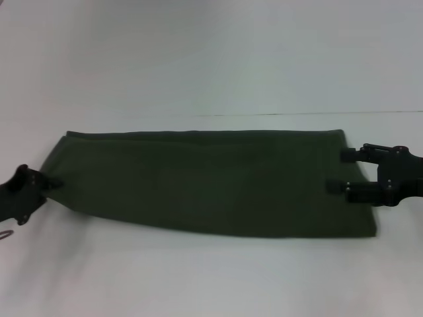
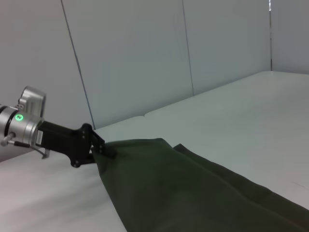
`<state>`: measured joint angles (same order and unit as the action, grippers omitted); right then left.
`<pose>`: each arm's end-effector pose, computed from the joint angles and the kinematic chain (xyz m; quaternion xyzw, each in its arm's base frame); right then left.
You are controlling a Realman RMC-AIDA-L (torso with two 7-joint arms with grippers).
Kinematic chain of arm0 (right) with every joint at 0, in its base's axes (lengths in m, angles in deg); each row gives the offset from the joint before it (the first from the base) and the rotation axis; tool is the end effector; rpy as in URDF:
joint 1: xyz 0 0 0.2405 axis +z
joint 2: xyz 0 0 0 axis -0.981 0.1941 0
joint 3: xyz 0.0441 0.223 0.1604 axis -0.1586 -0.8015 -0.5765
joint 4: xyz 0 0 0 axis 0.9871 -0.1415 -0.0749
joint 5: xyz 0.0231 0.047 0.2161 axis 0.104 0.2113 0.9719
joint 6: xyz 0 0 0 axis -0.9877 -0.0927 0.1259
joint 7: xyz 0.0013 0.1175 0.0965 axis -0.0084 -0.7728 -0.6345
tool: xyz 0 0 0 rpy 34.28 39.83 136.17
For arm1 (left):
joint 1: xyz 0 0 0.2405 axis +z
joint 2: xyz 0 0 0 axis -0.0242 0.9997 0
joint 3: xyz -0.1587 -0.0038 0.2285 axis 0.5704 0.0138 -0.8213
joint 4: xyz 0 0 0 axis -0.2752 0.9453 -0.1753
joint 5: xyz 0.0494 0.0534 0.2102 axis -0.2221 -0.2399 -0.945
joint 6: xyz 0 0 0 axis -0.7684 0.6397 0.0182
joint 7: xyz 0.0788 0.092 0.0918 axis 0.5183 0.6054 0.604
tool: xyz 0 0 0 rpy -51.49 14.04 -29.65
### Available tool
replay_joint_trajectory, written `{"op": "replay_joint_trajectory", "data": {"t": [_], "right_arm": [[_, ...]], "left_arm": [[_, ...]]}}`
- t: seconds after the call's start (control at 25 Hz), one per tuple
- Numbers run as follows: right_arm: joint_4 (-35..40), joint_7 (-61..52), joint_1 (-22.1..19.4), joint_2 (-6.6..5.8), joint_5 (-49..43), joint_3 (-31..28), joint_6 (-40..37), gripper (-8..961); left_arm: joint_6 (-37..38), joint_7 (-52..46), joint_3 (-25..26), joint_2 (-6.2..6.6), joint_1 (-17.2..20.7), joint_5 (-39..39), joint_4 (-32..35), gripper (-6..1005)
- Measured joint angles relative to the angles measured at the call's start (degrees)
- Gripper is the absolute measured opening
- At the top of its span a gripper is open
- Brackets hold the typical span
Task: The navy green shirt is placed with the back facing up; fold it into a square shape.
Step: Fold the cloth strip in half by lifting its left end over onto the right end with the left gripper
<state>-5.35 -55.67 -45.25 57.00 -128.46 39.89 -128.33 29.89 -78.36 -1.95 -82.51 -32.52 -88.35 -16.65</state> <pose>0.2915 0.3852 0.0457 -0.9345 0.2010 0.2305 0.1819 -0.3762 0.3890 0.0274 -0.4699 -0.7831 -0.3505 0.2076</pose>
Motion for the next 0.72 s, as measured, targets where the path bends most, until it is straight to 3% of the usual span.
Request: {"op": "replay_joint_trajectory", "data": {"t": [0.36, 0.72], "right_arm": [[0.0, -0.14, 0.12, 0.09, 0.0, -0.25, 0.03, 896], [-0.08, -0.22, 0.1, 0.47, 0.0, -0.35, -0.02, 896]], "left_arm": [[2.47, 0.19, 2.47, -0.16, 3.92, 0.04, 5.35, 20], [7.56, 4.28, 7.93, 0.85, 8.85, -0.69, 9.47, 20]]}}
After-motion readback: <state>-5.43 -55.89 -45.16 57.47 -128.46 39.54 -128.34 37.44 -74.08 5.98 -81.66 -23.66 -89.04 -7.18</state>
